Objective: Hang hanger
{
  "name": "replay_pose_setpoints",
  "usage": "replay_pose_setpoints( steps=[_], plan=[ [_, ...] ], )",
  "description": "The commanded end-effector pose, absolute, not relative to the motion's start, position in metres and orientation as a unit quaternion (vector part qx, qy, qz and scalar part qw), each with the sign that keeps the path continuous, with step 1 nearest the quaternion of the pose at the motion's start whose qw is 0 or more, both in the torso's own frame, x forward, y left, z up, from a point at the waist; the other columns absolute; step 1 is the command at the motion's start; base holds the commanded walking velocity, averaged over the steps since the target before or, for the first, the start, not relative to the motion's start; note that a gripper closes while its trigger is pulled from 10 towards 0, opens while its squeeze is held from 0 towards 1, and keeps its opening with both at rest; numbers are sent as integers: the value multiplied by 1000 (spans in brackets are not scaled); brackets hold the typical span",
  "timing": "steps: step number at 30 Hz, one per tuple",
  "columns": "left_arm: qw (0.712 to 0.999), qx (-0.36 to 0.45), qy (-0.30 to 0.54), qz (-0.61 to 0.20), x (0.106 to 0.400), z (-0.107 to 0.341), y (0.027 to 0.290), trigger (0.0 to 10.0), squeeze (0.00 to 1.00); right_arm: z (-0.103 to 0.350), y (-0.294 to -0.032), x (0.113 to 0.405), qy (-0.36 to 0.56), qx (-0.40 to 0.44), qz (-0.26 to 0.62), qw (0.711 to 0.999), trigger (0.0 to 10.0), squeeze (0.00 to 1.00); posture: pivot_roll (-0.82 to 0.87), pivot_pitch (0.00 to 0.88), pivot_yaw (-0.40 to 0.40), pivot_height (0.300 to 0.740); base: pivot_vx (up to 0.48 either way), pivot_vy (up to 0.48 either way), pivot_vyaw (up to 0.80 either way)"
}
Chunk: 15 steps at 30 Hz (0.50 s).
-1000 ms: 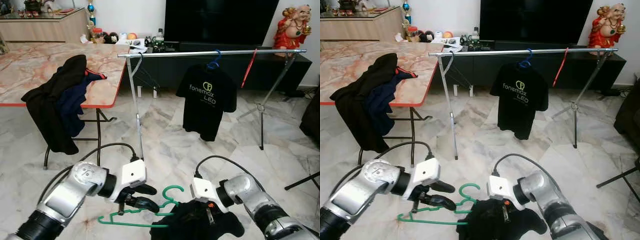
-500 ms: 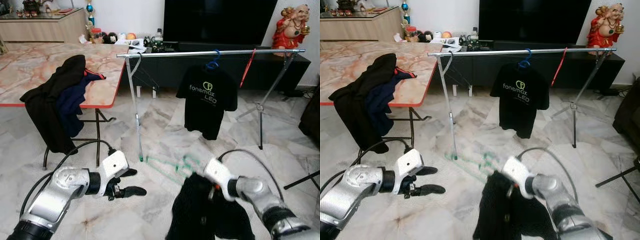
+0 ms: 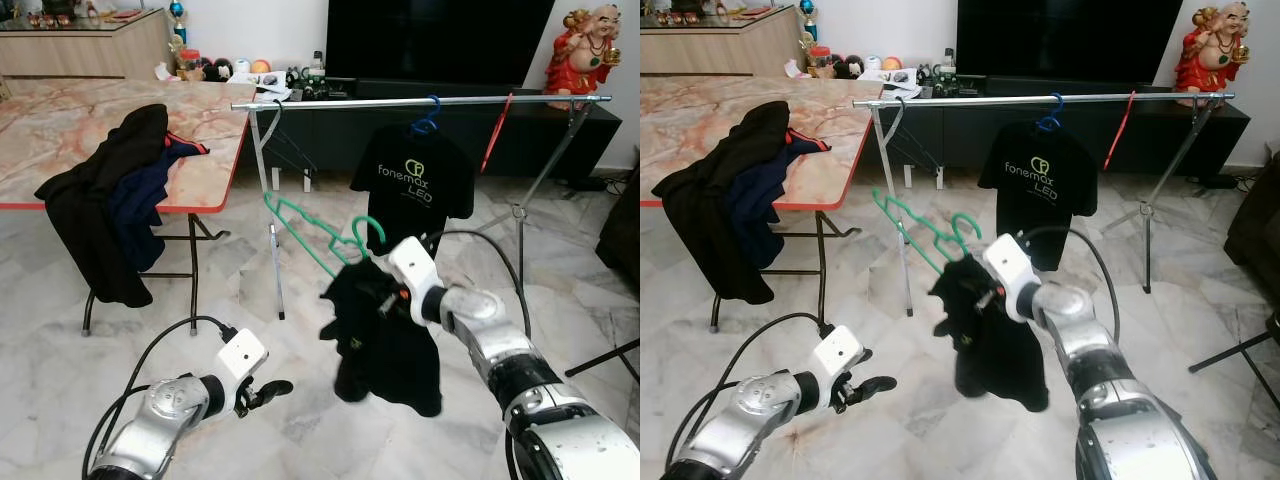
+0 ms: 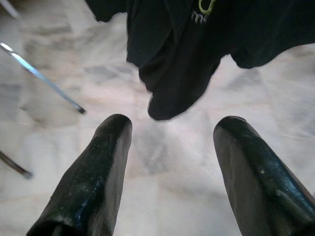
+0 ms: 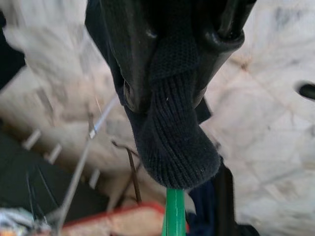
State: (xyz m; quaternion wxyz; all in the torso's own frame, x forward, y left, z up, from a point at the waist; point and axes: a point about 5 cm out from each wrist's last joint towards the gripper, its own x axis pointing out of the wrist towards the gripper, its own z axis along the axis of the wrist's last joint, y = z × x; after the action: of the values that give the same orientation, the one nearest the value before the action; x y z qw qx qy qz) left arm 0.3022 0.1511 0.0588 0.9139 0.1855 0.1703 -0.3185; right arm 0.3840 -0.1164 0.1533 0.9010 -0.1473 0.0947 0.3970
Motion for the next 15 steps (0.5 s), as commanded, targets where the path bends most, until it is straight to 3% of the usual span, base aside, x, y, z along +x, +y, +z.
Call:
replay_pose_setpoints(
  steps=[1,15],
  plan=[
    [916,203,164,-306,306,58,151,10000,0,173,-108,388,63,-149,406,899,0,0,162,7,-68,740,0,0,0],
    [911,270,157,-268,314,42,143,10000,0,182,-83,384,47,-146,443,883,0,0,155,8,-75,740,0,0,0]
  ],
)
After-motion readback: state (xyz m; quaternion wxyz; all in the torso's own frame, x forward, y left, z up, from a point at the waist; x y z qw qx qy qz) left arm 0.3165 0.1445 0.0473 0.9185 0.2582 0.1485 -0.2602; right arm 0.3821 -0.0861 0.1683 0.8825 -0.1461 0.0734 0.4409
